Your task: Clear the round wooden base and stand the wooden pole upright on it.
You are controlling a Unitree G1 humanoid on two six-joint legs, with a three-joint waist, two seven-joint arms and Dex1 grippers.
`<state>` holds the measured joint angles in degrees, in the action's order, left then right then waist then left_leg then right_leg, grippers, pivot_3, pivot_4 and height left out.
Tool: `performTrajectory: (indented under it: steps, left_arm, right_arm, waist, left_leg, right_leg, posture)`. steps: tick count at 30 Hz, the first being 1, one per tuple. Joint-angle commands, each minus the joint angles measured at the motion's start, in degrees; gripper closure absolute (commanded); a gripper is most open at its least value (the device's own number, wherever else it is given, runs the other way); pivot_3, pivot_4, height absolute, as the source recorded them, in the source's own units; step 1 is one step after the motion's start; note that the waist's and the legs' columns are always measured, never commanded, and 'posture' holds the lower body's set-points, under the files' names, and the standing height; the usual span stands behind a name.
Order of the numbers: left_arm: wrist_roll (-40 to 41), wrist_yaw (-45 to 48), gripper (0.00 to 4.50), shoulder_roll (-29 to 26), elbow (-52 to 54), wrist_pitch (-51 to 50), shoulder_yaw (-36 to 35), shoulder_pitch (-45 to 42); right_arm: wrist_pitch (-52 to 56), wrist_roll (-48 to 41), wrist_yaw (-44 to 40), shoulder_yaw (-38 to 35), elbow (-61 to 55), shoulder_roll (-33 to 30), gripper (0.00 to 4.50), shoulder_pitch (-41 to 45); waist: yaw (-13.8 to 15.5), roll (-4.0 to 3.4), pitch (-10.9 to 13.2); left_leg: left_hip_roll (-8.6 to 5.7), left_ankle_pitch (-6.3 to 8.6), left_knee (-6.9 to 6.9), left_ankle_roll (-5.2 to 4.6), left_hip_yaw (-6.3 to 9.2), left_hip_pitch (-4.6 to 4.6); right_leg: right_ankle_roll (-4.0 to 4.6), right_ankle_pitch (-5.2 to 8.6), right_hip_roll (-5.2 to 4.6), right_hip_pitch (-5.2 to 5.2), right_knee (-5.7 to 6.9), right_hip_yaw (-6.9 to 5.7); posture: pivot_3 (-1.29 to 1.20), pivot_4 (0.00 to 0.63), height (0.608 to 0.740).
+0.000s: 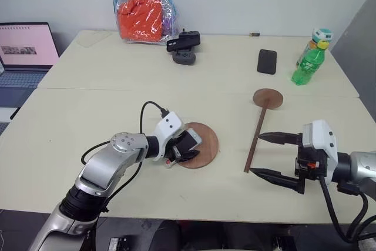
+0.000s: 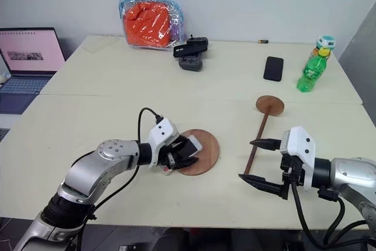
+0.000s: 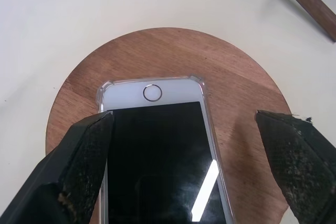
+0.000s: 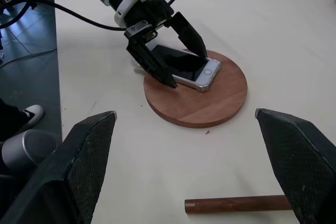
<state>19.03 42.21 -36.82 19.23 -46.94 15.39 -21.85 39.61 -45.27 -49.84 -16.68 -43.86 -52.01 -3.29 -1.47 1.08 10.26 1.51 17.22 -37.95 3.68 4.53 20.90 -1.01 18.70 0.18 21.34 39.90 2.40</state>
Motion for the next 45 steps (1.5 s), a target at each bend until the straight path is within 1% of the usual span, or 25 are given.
performTrajectory:
  steps: [1,2,8,14,18,21,28,30,32,37,40,43,45]
  left_arm:
    - [-1.5,1.8,0.61,-1.8,1.0,-0.9,3.3,1.8]
    - [-1.5,2.0,0.89,-2.0,1.2,-1.2,3.6,1.9]
    - [-2.7,2.1,1.95,-2.1,1.7,-1.3,4.8,2.0]
    - [-4.1,3.1,3.13,-2.4,1.8,0.7,5.9,1.9]
    - [-5.2,3.5,4.03,-2.1,1.5,3.1,5.4,1.9]
    - [-4.7,4.0,4.45,-1.8,1.8,4.6,4.4,2.0]
    - [-3.5,6.4,4.45,-2.7,1.7,8.8,0.6,1.8]
    - [-3.2,6.7,4.45,-2.5,1.5,10.3,-0.3,1.8]
    - [-1.3,6.8,4.45,-1.6,1.7,10.4,-2.6,1.6]
    - [0.6,9.7,3.61,-3.3,4.7,13.9,-6.0,2.8]
    - [2.7,10.4,3.05,-4.0,5.9,13.5,-9.0,4.4]
    - [2.4,9.2,2.41,-4.7,6.2,12.8,-10.9,5.9]
    - [2.3,7.7,2.02,-4.3,7.1,12.0,-11.6,7.4]
  right_arm:
    - [-0.4,-0.9,0.4,0.0,-1.7,-0.3,0.00,0.6]
    - [-0.5,-0.9,0.5,0.1,-1.7,-0.3,0.00,0.5]
    - [-0.9,-0.6,0.6,0.3,-1.8,-0.2,0.00,0.4]
    - [-1.6,0.1,0.4,0.7,-1.8,-0.3,0.00,0.4]
    - [-2.0,0.4,0.2,1.1,-1.6,-0.3,0.00,0.7]
    - [-2.2,0.6,0.2,1.4,-1.5,-0.3,0.00,0.9]
    - [-2.5,0.7,-0.1,1.7,-0.8,-0.3,0.00,1.7]
    - [-2.5,0.8,-0.1,1.8,-0.8,-0.3,0.00,1.8]
    - [-2.5,0.8,-0.1,1.7,-0.9,-0.3,0.00,1.9]
    - [-2.4,0.7,0.2,1.6,-0.9,0.0,0.00,1.6]
    - [-2.4,0.7,0.5,1.8,-1.1,0.2,0.00,1.6]
    - [-2.4,0.8,0.7,1.9,-1.1,0.5,0.00,1.6]
    - [-2.5,0.9,0.8,2.2,-1.1,0.7,0.00,1.7]
  waist:
    - [0.0,0.00,0.0]
    - [0.0,-0.01,0.0]
    - [0.0,-0.01,0.0]
    - [0.0,-0.01,0.0]
    - [0.0,-0.01,0.0]
    - [0.0,-0.01,0.0]
    - [0.0,0.00,0.0]
    - [0.0,0.00,0.0]
    - [0.0,0.01,0.0]
    - [0.0,0.02,0.0]
    - [0.0,0.02,0.0]
    - [0.0,0.02,0.0]
    - [0.0,0.02,0.0]
  left_leg:
    - [0.00,0.00,0.00,0.00,0.00,0.00]
    - [0.00,0.00,0.00,0.00,-0.01,0.00]
    - [0.00,0.00,0.00,0.00,-0.01,-0.01]
    - [0.00,0.00,0.00,0.00,0.00,-0.01]
    - [0.00,0.00,0.00,0.00,0.00,-0.01]
    - [0.00,0.00,0.00,0.00,0.00,-0.01]
    - [0.00,0.00,0.00,0.00,0.01,0.01]
    - [0.00,0.00,0.00,0.00,0.01,0.01]
    - [0.01,0.00,0.00,0.00,0.01,0.02]
    - [0.02,0.00,0.01,0.00,0.02,0.03]
    - [0.04,0.00,0.02,0.00,0.01,0.04]
    - [0.07,0.00,0.02,0.00,0.02,0.03]
    - [0.05,0.00,0.02,0.00,0.02,0.03]
  right_leg:
    - [0.00,0.00,0.00,0.00,0.00,0.01]
    - [0.00,0.00,0.00,0.00,0.00,0.01]
    - [0.00,0.00,0.00,-0.01,-0.01,0.00]
    - [0.00,0.00,0.00,-0.02,-0.01,0.00]
    - [0.00,0.00,0.00,-0.02,-0.01,0.00]
    - [0.00,0.00,0.00,-0.02,-0.01,0.00]
    - [0.00,0.00,0.00,0.00,-0.01,-0.02]
    - [0.00,0.00,0.00,0.01,-0.01,-0.02]
    - [0.00,0.00,0.00,0.02,-0.01,-0.02]
    - [0.00,0.00,0.00,0.03,-0.01,-0.02]
    - [0.00,0.00,0.00,0.04,-0.02,-0.01]
    - [0.00,0.00,-0.01,0.04,-0.02,-0.03]
    - [0.00,0.00,-0.01,0.03,-0.02,-0.02]
  posture:
    - [0.00,0.150,0.740]
    - [0.00,0.150,0.740]
    - [0.00,0.150,0.740]
    - [0.00,0.150,0.740]
    - [0.00,0.150,0.740]
    - [0.00,0.150,0.740]
    - [0.00,0.150,0.740]
    - [0.00,0.150,0.740]
    - [0.00,0.150,0.740]
    - [0.00,0.150,0.740]
    - [0.00,0.150,0.740]
    - [0.00,0.150,0.740]
    - [0.00,0.150,0.740]
